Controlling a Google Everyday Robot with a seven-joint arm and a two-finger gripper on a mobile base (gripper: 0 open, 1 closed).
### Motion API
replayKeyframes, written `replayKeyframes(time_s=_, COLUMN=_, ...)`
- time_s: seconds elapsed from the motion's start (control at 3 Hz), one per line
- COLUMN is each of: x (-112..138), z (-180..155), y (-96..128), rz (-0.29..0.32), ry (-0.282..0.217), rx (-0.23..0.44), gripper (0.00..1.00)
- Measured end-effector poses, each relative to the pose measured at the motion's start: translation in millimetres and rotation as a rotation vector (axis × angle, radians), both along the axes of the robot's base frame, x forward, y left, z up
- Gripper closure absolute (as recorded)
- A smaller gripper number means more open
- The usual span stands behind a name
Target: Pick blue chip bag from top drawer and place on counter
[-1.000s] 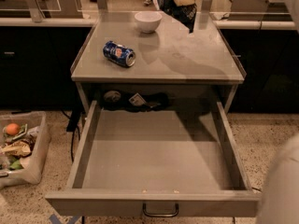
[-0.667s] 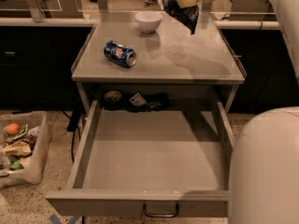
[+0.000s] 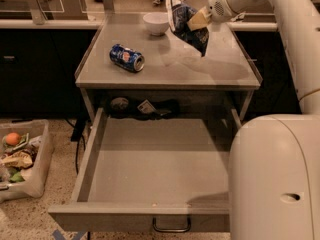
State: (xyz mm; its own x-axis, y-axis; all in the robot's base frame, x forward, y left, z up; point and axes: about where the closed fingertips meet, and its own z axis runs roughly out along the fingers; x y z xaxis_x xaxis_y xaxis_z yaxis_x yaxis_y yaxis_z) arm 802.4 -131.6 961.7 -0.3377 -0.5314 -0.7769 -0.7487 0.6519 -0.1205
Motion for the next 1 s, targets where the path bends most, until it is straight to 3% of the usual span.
replayKeyframes(time_s=0.33, x=-10, z=-40, y=9, rz=0.064, ry=0.105, rx=0.025, gripper=1.00)
replayKeyframes(time_s=0.67, x=-15, z=-62, y=13, rz=0.112, ry=0.142, rx=0.030, gripper=1.00)
replayKeyframes(time_s=1.0, x=-10, z=-81, y=7, rz=0.107, ry=0.138, rx=0.030, gripper=1.00)
